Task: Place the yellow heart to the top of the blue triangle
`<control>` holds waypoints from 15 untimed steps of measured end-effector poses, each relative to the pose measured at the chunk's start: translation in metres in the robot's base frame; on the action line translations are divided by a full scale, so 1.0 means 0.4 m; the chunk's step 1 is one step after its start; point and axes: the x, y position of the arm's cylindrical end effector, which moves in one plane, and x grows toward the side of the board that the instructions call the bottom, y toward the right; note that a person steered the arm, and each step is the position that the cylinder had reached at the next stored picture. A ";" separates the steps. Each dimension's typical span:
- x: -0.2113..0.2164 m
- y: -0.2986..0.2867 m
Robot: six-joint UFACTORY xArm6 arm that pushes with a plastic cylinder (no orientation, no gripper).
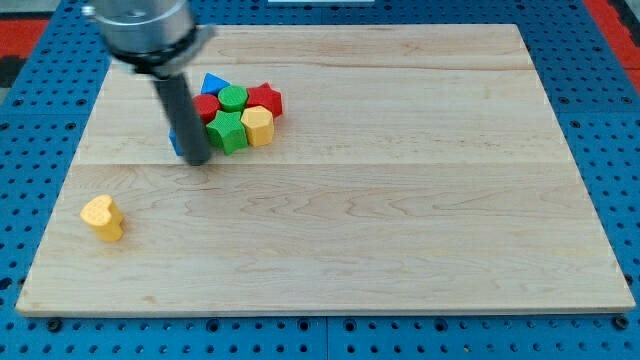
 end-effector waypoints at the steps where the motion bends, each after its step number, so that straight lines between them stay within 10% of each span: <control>1: -0.009 0.050; 4: 0.190 0.153; 6: 0.383 -0.155; 7: 0.277 -0.313; 12: 0.052 0.022; 15: -0.002 -0.231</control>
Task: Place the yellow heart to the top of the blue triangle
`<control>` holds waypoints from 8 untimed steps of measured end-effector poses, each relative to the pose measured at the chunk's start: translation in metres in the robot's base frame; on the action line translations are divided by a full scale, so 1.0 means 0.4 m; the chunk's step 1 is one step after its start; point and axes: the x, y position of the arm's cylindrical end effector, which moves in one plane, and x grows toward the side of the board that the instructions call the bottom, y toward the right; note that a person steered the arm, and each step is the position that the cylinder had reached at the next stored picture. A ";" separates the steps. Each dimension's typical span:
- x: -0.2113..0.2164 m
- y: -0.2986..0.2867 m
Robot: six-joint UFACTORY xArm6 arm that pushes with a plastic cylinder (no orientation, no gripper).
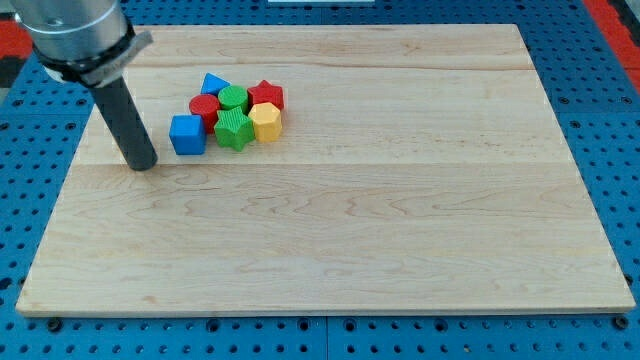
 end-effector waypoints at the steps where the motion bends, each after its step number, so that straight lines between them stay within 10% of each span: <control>1: -0.101 -0.046; 3: -0.051 -0.115; 8: -0.464 0.038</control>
